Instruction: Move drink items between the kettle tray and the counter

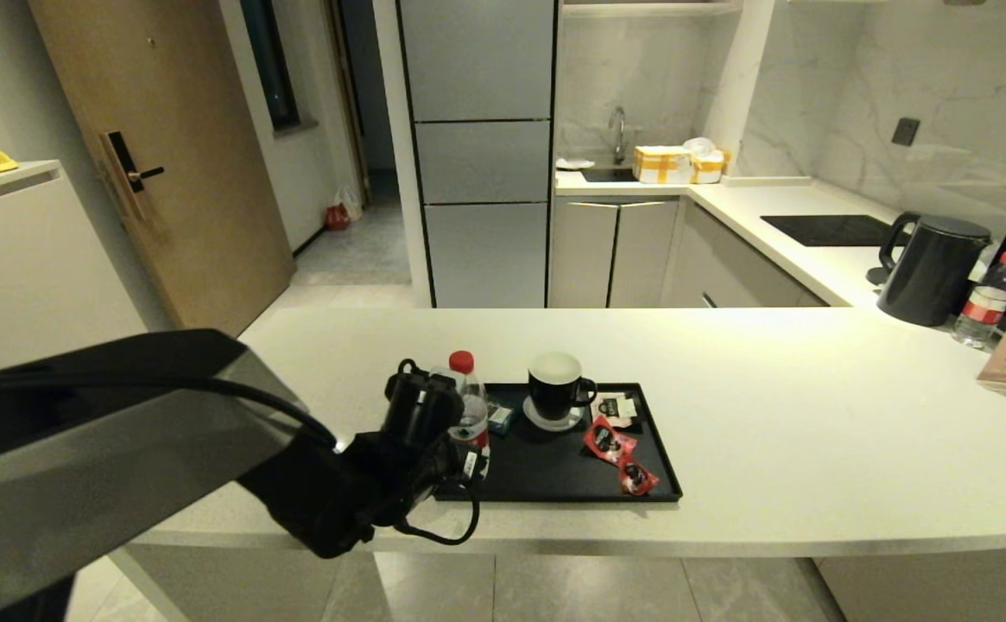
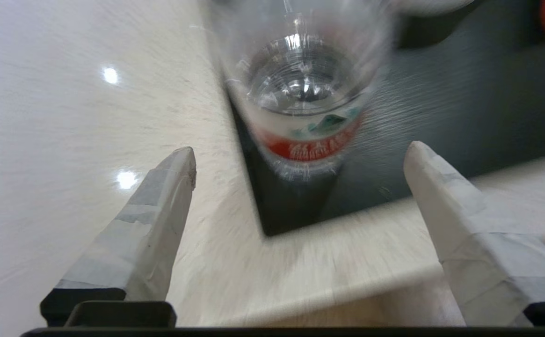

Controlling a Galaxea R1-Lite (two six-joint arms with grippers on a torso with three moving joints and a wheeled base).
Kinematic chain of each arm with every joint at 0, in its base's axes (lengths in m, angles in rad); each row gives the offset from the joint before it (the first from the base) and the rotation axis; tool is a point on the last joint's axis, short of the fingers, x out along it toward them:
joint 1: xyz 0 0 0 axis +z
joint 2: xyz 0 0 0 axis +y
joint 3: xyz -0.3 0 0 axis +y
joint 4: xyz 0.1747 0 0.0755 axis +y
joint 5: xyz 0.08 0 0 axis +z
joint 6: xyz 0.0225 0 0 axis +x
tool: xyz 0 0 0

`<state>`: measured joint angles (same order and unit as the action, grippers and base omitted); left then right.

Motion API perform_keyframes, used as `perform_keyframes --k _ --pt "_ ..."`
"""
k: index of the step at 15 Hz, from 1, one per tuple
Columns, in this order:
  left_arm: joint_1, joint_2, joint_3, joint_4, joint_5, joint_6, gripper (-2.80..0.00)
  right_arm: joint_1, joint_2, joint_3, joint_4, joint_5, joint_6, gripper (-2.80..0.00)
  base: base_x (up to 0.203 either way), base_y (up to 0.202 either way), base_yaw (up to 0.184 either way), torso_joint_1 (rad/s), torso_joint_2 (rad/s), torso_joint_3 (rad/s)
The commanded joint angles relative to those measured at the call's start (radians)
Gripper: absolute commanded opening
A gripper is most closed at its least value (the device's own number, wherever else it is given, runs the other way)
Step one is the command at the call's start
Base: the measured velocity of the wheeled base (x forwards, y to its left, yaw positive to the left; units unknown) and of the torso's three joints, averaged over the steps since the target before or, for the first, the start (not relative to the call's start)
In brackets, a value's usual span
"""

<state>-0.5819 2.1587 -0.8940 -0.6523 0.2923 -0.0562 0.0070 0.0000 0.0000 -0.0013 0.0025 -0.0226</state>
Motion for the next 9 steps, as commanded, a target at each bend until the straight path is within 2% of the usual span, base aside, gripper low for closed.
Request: perform_keyframes --k 1,3,4,5,7,8,9 --pt "-0.007 -0.240 0.109 -0.005 0.002 -0.001 0.00 0.001 0.002 0.000 0.000 0.001 0.000 -2.80 0.000 0.000 0.000 0.000 0.00 0.000" --pt "-0.008 -0.414 0.186 0.021 0.004 -0.002 0.00 0.001 0.002 0.000 0.000 0.001 0.000 -2.80 0.000 0.000 0.000 0.000 0.00 0.000" --pt "-0.007 -0.521 0.217 0.069 0.016 -0.003 0.00 0.001 0.001 0.000 0.000 0.001 -0.001 -2.80 0.000 0.000 0.000 0.000 0.00 0.000" --pt "0.001 -0.622 0.240 0.125 0.032 -0.006 -2.80 0.001 0.002 0.000 0.000 0.001 0.000 -2.80 0.000 0.000 0.000 0.000 0.00 0.000" --pt "0.042 -0.775 0.282 0.238 0.058 -0.027 -2.80 0.001 0.002 0.000 0.000 0.001 0.000 -2.80 0.000 0.000 0.000 0.000 0.00 0.000" --pt "0.084 -0.848 0.300 0.301 0.067 -0.046 -2.80 0.001 0.002 0.000 0.000 0.001 0.000 -2.80 0.000 0.000 0.000 0.000 0.00 0.000" --pt "0.164 -0.917 0.311 0.370 0.072 -0.067 -2.80 0.001 0.002 0.000 0.000 0.001 0.000 -2.80 0.000 0.000 0.000 0.000 0.00 0.000"
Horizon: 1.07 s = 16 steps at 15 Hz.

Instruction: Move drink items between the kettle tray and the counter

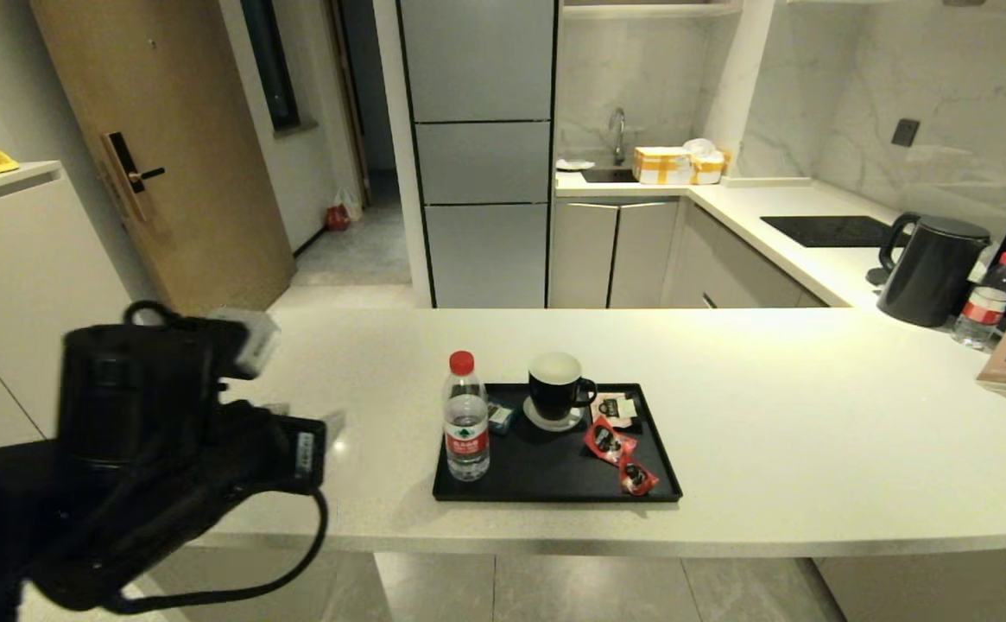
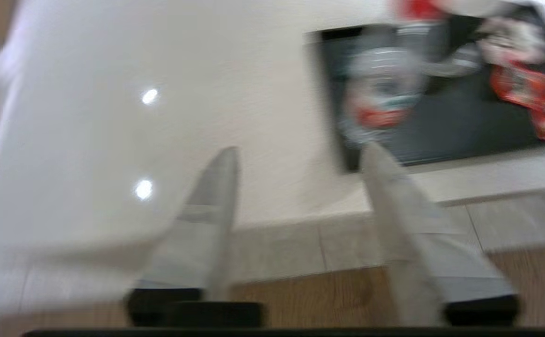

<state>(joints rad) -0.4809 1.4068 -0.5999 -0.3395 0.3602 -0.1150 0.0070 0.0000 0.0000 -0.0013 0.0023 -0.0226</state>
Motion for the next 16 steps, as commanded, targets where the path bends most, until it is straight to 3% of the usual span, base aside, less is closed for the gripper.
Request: perform_keyframes --k 1,3,8,13,16 --pt "0.171 -0.237 0.022 0.129 0.006 -0.026 -2.80 0.001 0.002 0.000 0.000 0.001 0.000 -2.80 0.000 0.000 0.000 0.000 0.00 0.000" --pt "0.341 -0.424 0.013 0.318 0.005 -0.053 -2.80 0.001 0.002 0.000 0.000 0.001 -0.002 -2.80 0.000 0.000 0.000 0.000 0.00 0.000" --pt "0.440 -0.843 0.016 0.802 -0.029 -0.092 -2.80 0.001 0.001 0.000 0.000 0.001 0.000 -2.80 0.000 0.000 0.000 0.000 0.00 0.000" --pt "0.455 -1.196 0.132 1.019 -0.100 -0.099 -2.80 0.001 0.002 0.000 0.000 0.001 0.000 -2.80 0.000 0.000 0.000 0.000 0.00 0.000" --pt "0.467 -1.324 0.216 0.986 -0.263 -0.039 -2.80 0.001 0.002 0.000 0.000 0.001 0.000 -2.80 0.000 0.000 0.000 0.000 0.00 0.000"
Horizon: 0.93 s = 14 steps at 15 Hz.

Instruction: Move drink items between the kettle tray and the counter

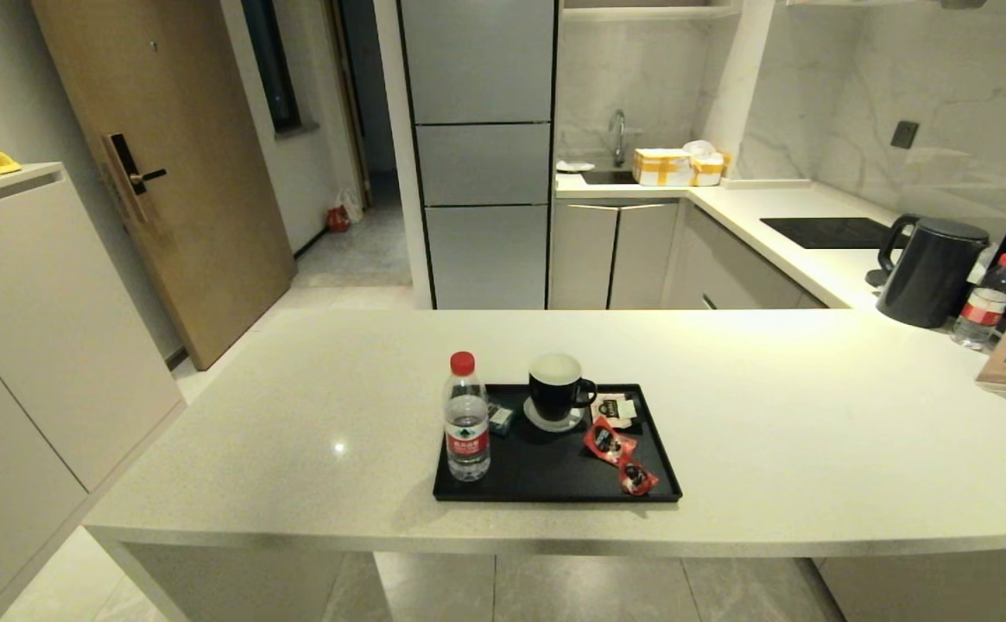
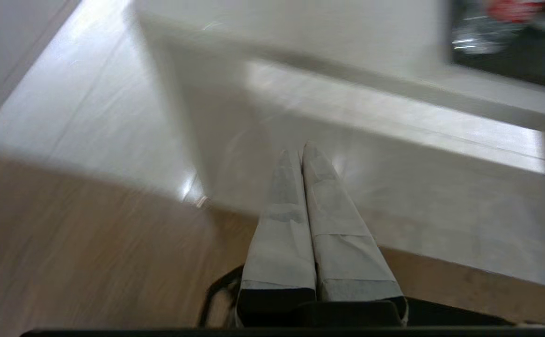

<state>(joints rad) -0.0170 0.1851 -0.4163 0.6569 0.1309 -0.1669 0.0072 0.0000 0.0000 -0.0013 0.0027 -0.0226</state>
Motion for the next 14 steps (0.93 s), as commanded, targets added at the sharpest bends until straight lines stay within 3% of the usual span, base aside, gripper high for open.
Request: perform_keyframes --k 1,2,5,6,7,8,9,14 --pt "0.004 -0.143 0.097 -0.063 -0.067 0.055 -2.80 0.000 0.002 0.000 0.000 0.000 0.000 -2.80 0.000 0.000 0.000 0.000 0.00 0.000" --pt "0.005 -0.174 0.165 -0.139 -0.090 0.097 -2.80 0.000 0.000 0.000 0.000 0.000 -0.001 -2.80 0.000 0.000 0.000 0.000 0.00 0.000" --pt "0.006 -0.183 0.378 -0.609 -0.122 0.195 -2.80 0.000 0.002 0.000 0.000 0.000 0.000 -2.80 0.000 0.000 0.000 0.000 0.00 0.000" --pt "0.007 -0.184 0.398 -0.670 -0.129 0.210 -2.80 0.000 0.002 0.000 0.000 0.000 0.000 -2.80 0.000 0.000 0.000 0.000 0.00 0.000" --pt "0.007 -0.184 0.407 -0.666 -0.134 0.218 -2.80 0.000 0.002 0.000 0.000 0.000 0.000 -2.80 0.000 0.000 0.000 0.000 0.00 0.000" --pt "0.008 -0.185 0.412 -0.654 -0.133 0.170 -2.80 0.000 0.002 0.000 0.000 0.000 0.000 -2.80 0.000 0.000 0.000 0.000 0.00 0.000" --pt "0.008 -0.185 0.413 -0.651 -0.132 0.165 -2.80 0.000 0.002 0.000 0.000 0.000 0.000 -2.80 0.000 0.000 0.000 0.000 0.00 0.000" --pt "0.008 -0.185 0.416 -0.662 -0.135 0.175 -2.80 0.000 0.002 0.000 0.000 0.000 0.000 -2.80 0.000 0.000 0.000 0.000 0.00 0.000"
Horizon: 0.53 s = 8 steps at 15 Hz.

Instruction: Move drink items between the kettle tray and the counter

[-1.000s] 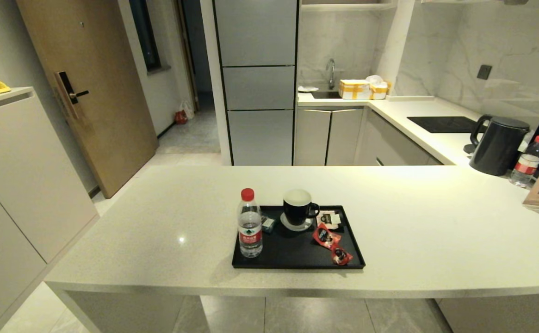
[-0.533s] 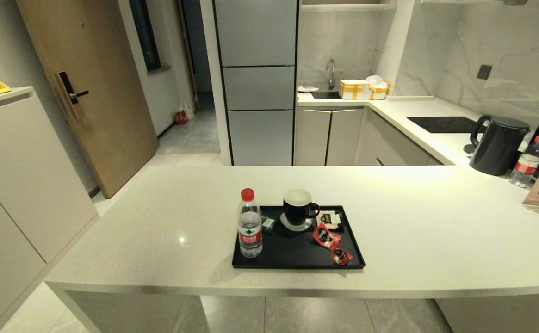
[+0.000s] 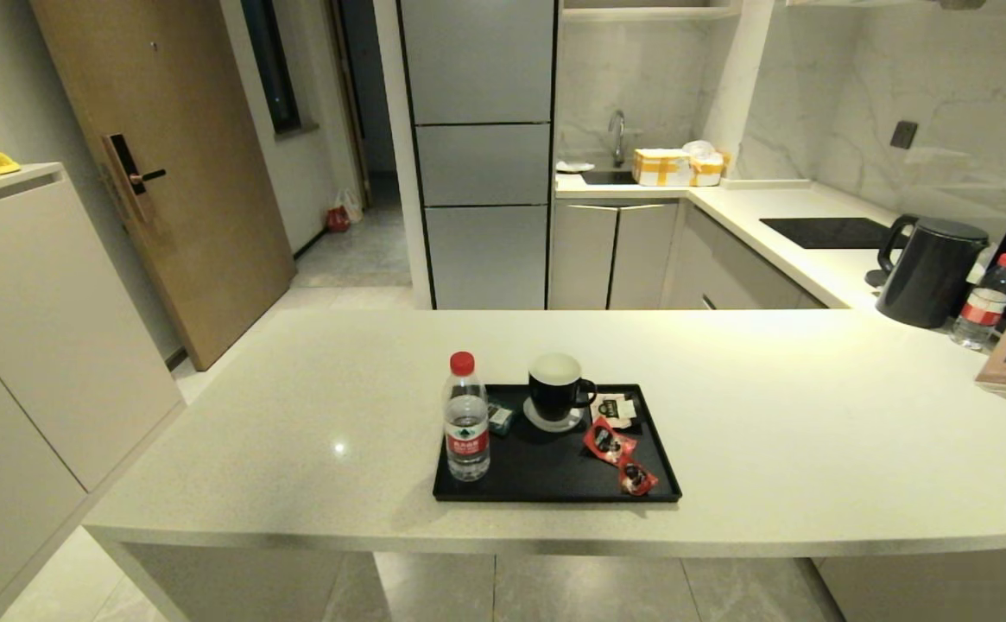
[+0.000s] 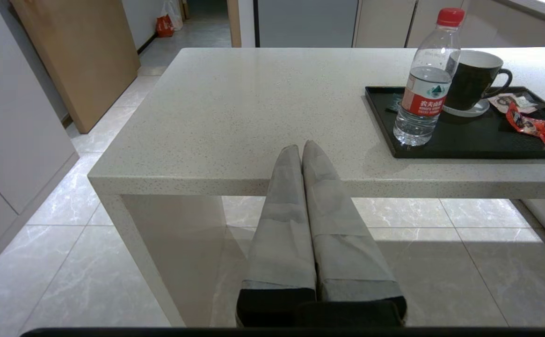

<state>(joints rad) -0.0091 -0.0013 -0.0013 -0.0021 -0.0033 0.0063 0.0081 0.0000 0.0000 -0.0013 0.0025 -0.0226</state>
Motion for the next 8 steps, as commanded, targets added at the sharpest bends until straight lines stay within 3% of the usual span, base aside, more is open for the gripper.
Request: perform_keyframes --k 1,8 --pt "0.000 0.001 0.001 -0.003 -0.001 0.001 -2.80 0.000 0.002 0.000 0.000 0.001 0.000 -2.80 0.000 0.000 0.000 0.000 0.00 0.000" --pt "0.000 0.001 0.001 -0.003 -0.001 -0.002 -2.80 0.000 0.002 0.000 0.001 -0.001 0.000 -2.80 0.000 0.000 0.000 0.000 0.00 0.000"
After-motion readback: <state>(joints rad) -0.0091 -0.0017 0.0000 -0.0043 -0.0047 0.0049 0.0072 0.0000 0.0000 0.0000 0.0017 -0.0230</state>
